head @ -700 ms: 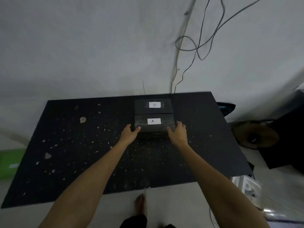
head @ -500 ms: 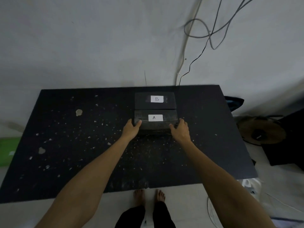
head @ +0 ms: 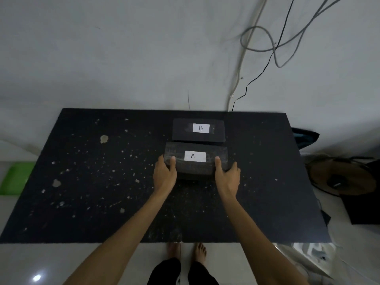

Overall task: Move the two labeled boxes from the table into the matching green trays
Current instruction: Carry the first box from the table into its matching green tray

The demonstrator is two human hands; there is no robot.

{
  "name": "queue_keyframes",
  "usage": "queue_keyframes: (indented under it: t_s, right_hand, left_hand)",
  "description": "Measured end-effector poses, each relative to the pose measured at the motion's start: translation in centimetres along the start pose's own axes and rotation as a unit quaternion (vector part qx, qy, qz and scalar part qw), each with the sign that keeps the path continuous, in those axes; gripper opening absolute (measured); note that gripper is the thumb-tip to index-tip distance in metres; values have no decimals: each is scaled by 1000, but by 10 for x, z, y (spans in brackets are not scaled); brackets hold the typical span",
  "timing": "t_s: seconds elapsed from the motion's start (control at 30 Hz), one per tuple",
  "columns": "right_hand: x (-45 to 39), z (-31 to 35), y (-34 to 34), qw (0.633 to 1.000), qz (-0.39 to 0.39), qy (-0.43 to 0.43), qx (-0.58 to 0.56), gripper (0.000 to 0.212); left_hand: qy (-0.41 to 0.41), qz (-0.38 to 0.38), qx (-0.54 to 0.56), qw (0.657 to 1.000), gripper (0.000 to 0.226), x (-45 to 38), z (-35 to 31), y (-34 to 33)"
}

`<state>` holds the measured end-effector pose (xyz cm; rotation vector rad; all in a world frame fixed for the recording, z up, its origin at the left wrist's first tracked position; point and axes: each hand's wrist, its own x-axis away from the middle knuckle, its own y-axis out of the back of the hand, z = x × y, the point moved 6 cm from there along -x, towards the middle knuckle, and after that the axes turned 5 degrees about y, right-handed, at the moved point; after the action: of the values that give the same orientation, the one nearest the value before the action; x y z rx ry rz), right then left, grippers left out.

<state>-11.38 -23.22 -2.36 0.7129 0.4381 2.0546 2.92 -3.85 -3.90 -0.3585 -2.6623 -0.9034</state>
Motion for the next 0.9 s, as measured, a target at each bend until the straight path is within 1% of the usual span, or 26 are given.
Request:
queue_keyframes:
  t_s: [0.07, 0.13, 0.23, 0.3, 0.37, 0.43, 0.5, 0.57, 0.67, 0.73, 0.83, 0.9]
  right_hand:
    - [2, 16, 9, 1000, 1, 17, -12, 83]
    - [4, 42, 21, 998, -13, 56, -38, 77]
    - [7, 89, 42, 988, -32, 115, -94, 79]
    - [10, 119, 55, 977, -21, 148, -152, 77]
    - [14, 150, 71, 965, -6, 176, -196, 77]
    - [24, 186, 92, 950, -12, 222, -218, 80]
    - [36, 220, 111, 933, -31, 274, -231, 86]
    - [47, 248, 130, 917, -55, 316, -236, 87]
    - [58, 278, 153, 901, -80, 352, -240, 77]
    - [61, 292, 164, 897, -85, 357, -247, 71]
    - [64, 307, 175, 890, -87, 361, -266, 62]
    - [66, 314, 178, 885, -79, 368, -275, 62]
  left_hand:
    - [-28, -27, 8, 999, 57, 9, -19, 18]
    - [-61, -41, 17, 997, 62, 15, -47, 36]
    - [-118, -76, 61, 988, 68, 26, -99, 69]
    - [-158, -109, 101, 976, 73, 38, -130, 90]
    - [-185, -129, 129, 966, 82, 48, -159, 110]
    - [-206, -143, 155, 956, 92, 60, -190, 131]
    - [-228, -165, 182, 942, 97, 72, -219, 149]
    - [-249, -193, 205, 926, 95, 84, -242, 164]
    - [-283, -210, 246, 903, 82, 98, -270, 181]
    - [-299, -209, 264, 893, 72, 104, -285, 190]
    - [-314, -220, 267, 884, 65, 114, -302, 202]
    - [-319, -219, 272, 881, 63, 119, -309, 208]
